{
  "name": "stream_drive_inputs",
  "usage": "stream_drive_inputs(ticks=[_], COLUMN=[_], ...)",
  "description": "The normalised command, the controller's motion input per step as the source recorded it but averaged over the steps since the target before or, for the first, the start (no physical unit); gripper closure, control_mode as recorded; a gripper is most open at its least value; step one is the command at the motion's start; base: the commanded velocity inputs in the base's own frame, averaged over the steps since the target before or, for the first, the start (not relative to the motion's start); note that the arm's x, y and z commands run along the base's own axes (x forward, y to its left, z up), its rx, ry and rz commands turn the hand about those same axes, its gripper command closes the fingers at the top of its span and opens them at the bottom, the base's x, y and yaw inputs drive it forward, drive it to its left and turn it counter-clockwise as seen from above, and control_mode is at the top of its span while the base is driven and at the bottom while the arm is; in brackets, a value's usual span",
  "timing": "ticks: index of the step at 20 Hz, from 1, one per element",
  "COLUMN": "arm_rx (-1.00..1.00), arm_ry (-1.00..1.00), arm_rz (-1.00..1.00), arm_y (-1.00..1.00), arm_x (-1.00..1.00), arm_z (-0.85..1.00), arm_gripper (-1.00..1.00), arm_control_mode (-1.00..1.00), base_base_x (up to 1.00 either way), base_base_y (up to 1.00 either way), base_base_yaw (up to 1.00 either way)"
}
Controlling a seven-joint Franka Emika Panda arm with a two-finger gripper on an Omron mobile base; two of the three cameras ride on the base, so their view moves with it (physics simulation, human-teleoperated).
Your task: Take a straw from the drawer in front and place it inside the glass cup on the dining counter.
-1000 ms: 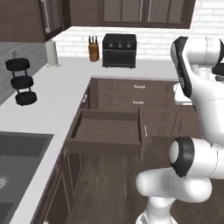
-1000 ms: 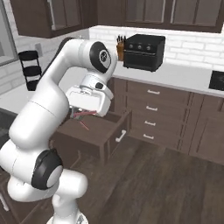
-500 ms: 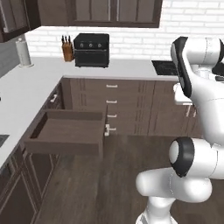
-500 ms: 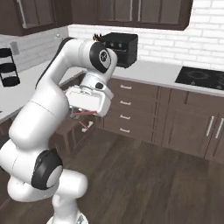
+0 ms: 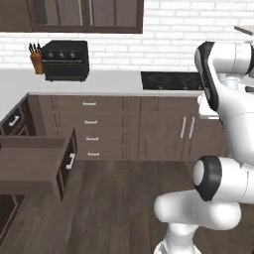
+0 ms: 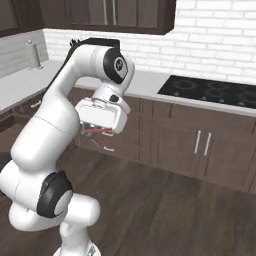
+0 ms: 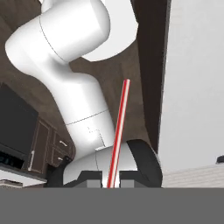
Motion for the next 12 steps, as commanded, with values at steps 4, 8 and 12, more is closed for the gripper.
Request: stream_drive_inputs(ticks=[4,8,12], arm_rx=[0.0,0.0,0.0], arm_ry=[0.0,0.0,0.0], arm_rz=[0.0,0.0,0.0], arm_y=[0.0,0.0,0.0], arm_x=[0.0,0.0,0.0], arm_z=[0.0,0.0,0.0], arm_gripper=[1.0,1.0,1.0], arm_control_mode=[1.0,1.0,1.0], base_base_x=[1.0,0.96,0.67], base_base_y=[-0.59,-0.17,0.0], base_base_yaw=[-0.16,-0.44,-0.63])
